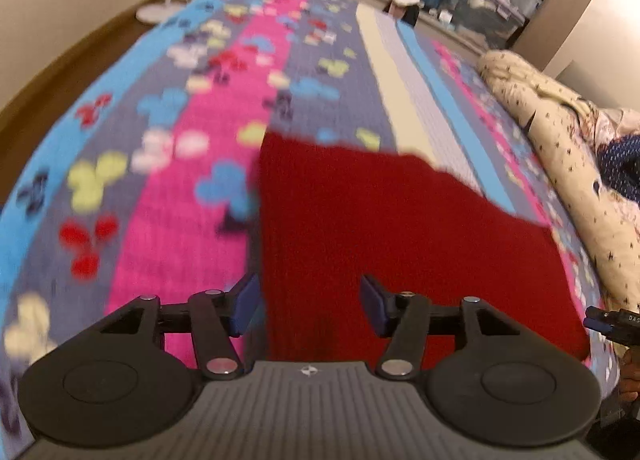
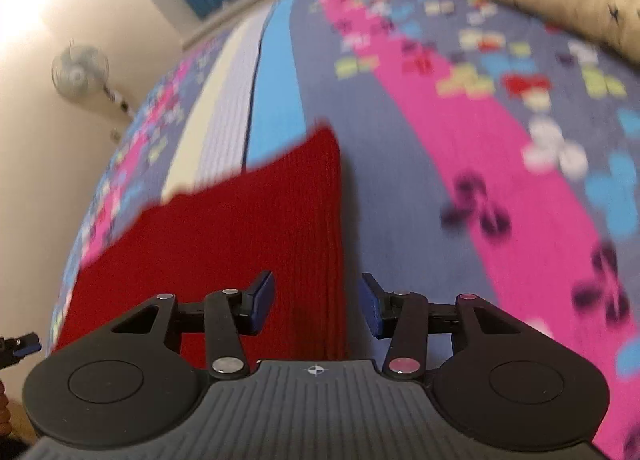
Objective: Fold small clothes
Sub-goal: 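Lower the folded hem onto the sweater and open both grippers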
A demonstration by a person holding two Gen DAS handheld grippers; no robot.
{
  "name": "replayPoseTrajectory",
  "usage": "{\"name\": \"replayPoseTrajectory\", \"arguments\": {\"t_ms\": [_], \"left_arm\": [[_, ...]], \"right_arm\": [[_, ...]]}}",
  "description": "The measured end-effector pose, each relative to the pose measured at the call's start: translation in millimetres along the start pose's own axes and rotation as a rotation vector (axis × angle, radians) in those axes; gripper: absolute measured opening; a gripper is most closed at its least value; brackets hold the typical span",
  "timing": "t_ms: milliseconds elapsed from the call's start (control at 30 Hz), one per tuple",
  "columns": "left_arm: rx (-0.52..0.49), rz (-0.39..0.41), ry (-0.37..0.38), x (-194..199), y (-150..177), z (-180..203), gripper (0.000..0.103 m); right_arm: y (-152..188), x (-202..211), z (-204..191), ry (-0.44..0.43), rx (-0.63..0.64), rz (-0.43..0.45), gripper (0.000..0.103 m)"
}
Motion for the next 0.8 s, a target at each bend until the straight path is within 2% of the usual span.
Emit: {"name": "replayPoseTrajectory", "arguments": {"t_ms": [100,200,233,267,300,333,433,500,533,567,633,667,700,733,800], "left_arm": [[0.029,-0.069,-0.013,-3,20,-6,0.061],[0.032,-0.096,-0.009,-4,28,-9,0.059],[0.045,-0.115,-0.003,-7,28,-11,0.054],[0.057,-0.135,0.005,-10,31,-13,0.046],[0.062,-0.148,0.014,-12,32,-13,0.020],[0.053,-0.151,0.027,-12,33,-10,0.015],[-0.006,-0.021,0.056,12,23,2,0.014],[0.021,0.026,0.079,26,22,-2,0.014],[0.032,-0.002,0.051,23,26,-8,0.014],[0.037,-0.052,0.020,15,31,-13,0.015],[0.002,-0.169,-0.024,-6,41,-15,0.016],[-0.037,-0.199,-0.049,-12,44,-11,0.017],[-0.068,-0.198,-0.072,-13,45,-9,0.025],[-0.085,-0.168,-0.082,-8,42,-7,0.027],[-0.123,-0.053,-0.080,11,33,-1,0.027]], "right_arm": [[21,5,0,0.053,0.070,-0.013,0.049],[37,3,3,0.044,0.069,-0.062,0.049],[38,3,4,0.043,0.070,-0.064,0.049],[40,5,5,0.035,0.072,-0.062,0.044],[40,7,5,0.021,0.070,-0.057,0.018],[39,9,5,0.002,0.067,-0.051,0.013],[32,36,-11,-0.023,0.149,0.083,0.011],[29,55,-15,-0.082,0.125,0.161,0.011],[30,54,-10,-0.072,0.092,0.146,0.011],[35,46,-2,-0.032,0.074,0.096,0.011],[51,15,12,0.076,0.074,-0.074,0.011],[57,6,13,0.095,0.090,-0.123,0.011],[58,4,10,0.101,0.118,-0.126,0.012],[56,8,6,0.099,0.140,-0.103,0.012],[50,25,-3,0.082,0.178,-0.012,0.014]]}}
Point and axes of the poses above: each gripper's, at about its wrist camera, not at the fingertips, and x roughly against the way its jaws point, z to its right, y to its underside, the point moved 5 cm from there along -x, roughly the way its jaws point, and after that the axes turned 3 degrees about y, right-handed, at the moved point
